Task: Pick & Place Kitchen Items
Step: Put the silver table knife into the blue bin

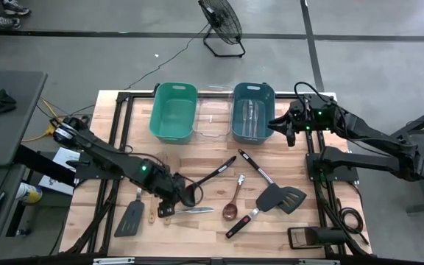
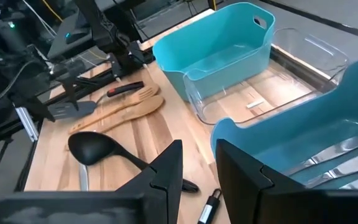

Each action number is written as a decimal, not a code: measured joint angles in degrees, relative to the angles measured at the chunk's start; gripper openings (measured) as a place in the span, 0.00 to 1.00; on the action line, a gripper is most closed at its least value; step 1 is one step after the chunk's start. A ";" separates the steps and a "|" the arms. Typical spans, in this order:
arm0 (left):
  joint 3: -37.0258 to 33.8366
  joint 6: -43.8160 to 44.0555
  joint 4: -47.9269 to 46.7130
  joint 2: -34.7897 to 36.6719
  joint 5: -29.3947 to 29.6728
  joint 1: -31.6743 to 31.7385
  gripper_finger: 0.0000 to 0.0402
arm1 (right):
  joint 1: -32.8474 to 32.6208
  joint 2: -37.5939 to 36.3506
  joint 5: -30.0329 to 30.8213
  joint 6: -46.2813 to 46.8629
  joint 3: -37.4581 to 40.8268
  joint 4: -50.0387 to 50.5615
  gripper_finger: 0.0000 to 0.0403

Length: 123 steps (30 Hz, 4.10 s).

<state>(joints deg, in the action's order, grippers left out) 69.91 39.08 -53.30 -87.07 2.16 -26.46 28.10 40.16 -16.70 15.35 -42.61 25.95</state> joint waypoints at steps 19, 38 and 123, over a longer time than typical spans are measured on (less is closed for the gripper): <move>0.00 -7.55 7.10 -12.30 -2.06 -3.22 0.66 | 0.00 0.00 -1.54 -0.19 0.00 0.01 0.22; 0.00 -2.93 9.24 -17.62 -1.34 -6.47 0.66 | 0.00 0.02 -1.87 -0.18 0.00 0.01 0.22; 37.55 -8.32 -14.78 -21.79 10.10 -3.55 0.13 | 0.00 0.00 -6.08 -0.63 0.00 0.01 0.22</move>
<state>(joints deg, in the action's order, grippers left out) 107.46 30.76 -68.09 -108.86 12.26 -30.01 28.10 40.16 -22.78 14.72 -42.61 25.95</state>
